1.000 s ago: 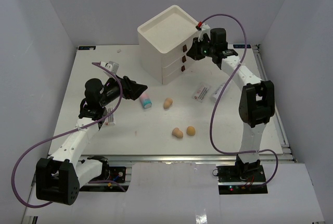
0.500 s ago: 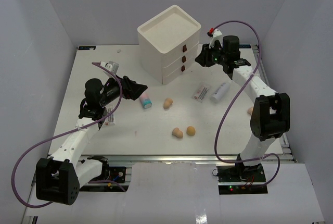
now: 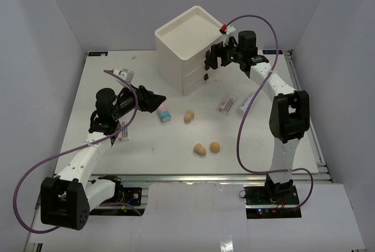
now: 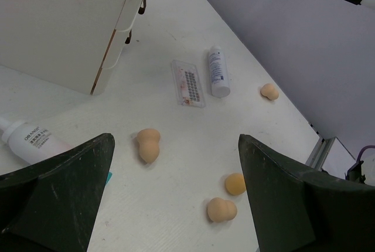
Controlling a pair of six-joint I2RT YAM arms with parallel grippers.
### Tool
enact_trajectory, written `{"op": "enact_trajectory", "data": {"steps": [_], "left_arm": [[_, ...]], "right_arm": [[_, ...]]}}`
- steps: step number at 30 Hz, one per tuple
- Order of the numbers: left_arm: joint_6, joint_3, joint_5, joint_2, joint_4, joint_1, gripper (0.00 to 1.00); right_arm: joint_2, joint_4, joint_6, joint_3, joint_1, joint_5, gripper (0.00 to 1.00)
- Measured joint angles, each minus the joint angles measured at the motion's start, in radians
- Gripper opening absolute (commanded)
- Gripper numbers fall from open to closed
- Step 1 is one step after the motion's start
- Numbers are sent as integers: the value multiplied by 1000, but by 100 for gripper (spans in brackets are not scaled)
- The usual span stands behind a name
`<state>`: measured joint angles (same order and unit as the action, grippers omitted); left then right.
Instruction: Organize the makeup
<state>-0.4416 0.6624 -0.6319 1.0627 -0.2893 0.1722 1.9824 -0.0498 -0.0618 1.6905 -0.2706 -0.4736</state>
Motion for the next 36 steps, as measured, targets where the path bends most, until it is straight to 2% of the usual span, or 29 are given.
{"op": "enact_trajectory", "data": {"steps": [4,8,14,19,24,31,36], "left_arm": [[0,0,0,3,0,0,98],[0,0,0,4,0,0,98],[1,0,0,4,0,0,98],[4,0,0,4,0,0,98],[4,0,0,4,1,0,98],[4,0,0,4,1,0,98],[5,0,0,4,1,0,98]], "right_arm": [[54,-6,0,75,-12,0,81],[84,-7,2,112,-13,1,72],[108,-11,16,139,-15,4,52],[109,-17,22,146,-20,2,28],[110,-22,13,146,-22,-3,10],[107,-18,3,140,-23,-9,8],[67,26,-1,70,-18,-7,8]]}}
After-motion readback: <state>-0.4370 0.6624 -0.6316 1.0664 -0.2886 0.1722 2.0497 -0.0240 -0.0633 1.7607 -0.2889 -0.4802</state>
